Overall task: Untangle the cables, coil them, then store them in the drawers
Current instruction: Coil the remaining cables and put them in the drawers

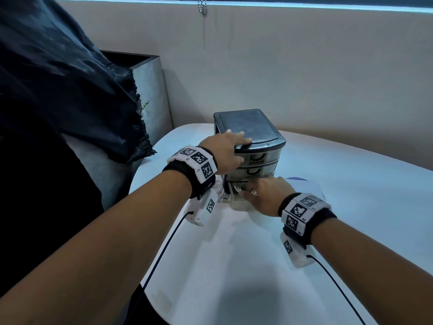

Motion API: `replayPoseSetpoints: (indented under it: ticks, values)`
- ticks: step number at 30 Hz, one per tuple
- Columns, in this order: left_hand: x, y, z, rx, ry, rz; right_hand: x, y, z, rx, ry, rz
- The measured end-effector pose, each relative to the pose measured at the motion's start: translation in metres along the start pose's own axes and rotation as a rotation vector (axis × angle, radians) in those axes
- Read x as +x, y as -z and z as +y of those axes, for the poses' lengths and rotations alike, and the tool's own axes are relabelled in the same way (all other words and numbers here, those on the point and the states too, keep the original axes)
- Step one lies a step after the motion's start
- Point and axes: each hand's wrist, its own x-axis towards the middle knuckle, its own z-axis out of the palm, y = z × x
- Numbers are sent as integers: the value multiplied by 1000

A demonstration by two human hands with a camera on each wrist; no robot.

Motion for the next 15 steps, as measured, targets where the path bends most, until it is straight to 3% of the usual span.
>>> replayPoseSetpoints:
  ticks: [4, 7, 11, 15]
  values:
    - [0, -2, -2, -1, -7, 10, 5, -9, -9, 100, 56, 96]
    - [1, -3, -2, -8, -10, 11, 13, -13, -15, 171, 28, -43]
    - [3, -3, -4, -5, -15, 4, 19, -12, -13, 99, -122, -177]
    - [2, -3, -4, -20, -20, 5, 10, -11, -27, 58, -160, -17]
